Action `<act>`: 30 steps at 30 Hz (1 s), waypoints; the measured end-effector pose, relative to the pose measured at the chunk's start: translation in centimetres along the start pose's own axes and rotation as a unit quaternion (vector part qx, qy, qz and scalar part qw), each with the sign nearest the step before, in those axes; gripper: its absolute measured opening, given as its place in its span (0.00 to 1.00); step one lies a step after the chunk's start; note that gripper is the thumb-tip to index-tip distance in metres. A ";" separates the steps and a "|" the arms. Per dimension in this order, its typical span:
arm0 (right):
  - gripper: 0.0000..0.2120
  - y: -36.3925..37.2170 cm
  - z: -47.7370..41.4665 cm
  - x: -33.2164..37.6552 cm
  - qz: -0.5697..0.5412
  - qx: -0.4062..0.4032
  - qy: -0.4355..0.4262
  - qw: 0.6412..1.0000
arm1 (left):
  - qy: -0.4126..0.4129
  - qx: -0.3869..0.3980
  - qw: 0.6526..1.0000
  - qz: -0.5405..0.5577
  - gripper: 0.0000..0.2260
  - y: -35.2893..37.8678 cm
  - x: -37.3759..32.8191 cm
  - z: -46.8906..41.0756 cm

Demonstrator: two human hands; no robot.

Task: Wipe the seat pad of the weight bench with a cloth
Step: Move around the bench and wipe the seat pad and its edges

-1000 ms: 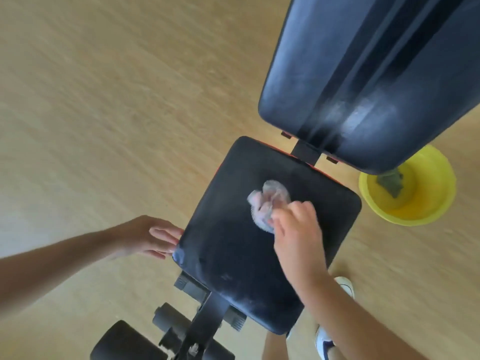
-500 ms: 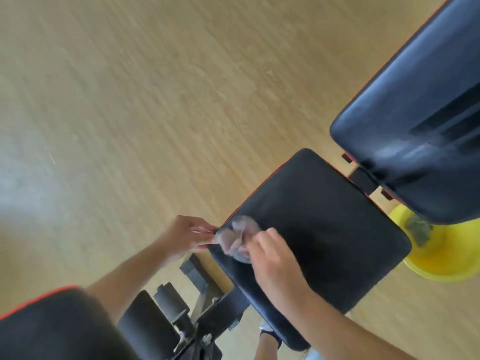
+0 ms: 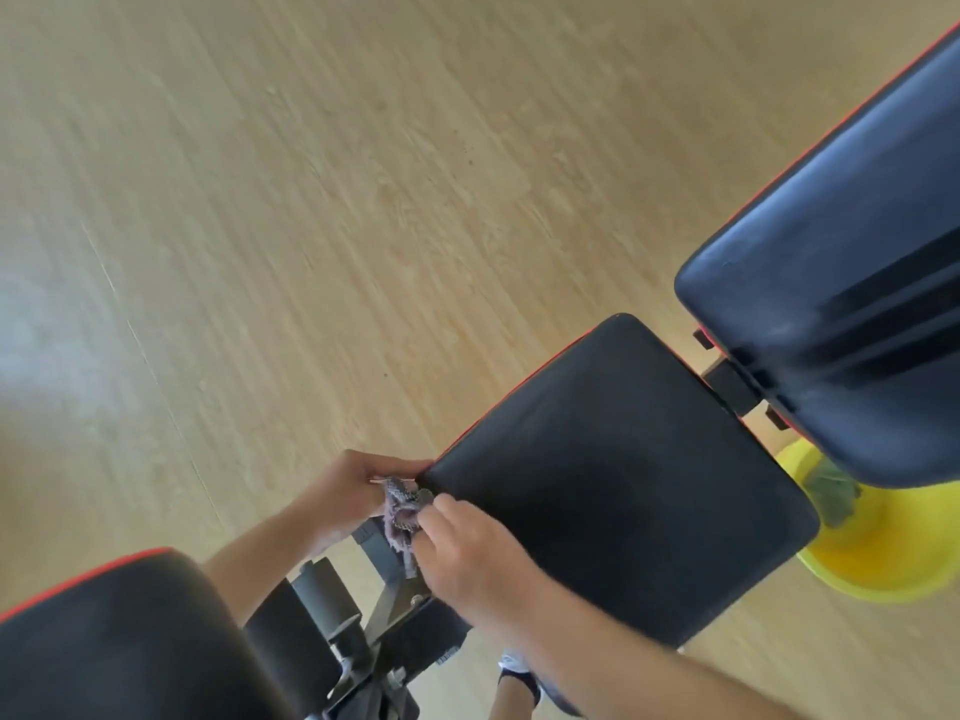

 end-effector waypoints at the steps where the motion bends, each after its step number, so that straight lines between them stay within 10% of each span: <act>1: 0.11 -1.0 0.4 -2.6 0.016 -0.005 -0.017 1.000 | 0.002 0.008 1.000 0.013 0.14 0.1 0.1 0.0; 4: 0.10 -6.0 1.8 -13.7 0.116 -0.056 0.120 0.984 | 0.000 -0.021 0.999 0.045 0.13 -0.1 0.6 -0.7; 8: 0.07 -7.9 7.7 -16.6 0.009 -0.160 0.461 0.873 | -0.017 -0.028 0.999 0.008 0.13 0.3 0.4 -0.6; 13: 0.11 0.2 12.3 2.1 -0.096 0.037 0.218 0.971 | -0.021 -0.082 0.996 -0.041 0.12 0.8 -0.4 -0.9; 16: 0.09 -0.7 13.2 -0.7 -0.037 0.066 0.053 0.996 | -0.016 -0.101 0.993 -0.058 0.13 1.0 -0.3 -0.8; 21: 0.04 -8.0 15.0 -15.9 0.028 -0.122 0.395 0.910 | -0.011 -0.095 0.995 -0.039 0.13 1.0 -0.5 -0.6; 24: 0.07 -5.9 16.7 -11.6 -0.047 -0.154 0.531 0.832 | -0.013 -0.093 0.995 -0.022 0.13 1.2 -0.7 -0.6; 30: 0.12 0.9 15.3 3.2 -0.103 0.029 0.247 0.963 | -0.005 -0.103 0.995 -0.003 0.18 1.9 -1.0 -0.6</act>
Point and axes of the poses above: each hand's wrist, its own z-axis away from the middle knuckle, its own y-axis out of the palm, x = y × z, the point moved 1 cm from there along -z, towards the middle knuckle, and after that the axes turned 9 degrees about x, right-handed, at the moved point
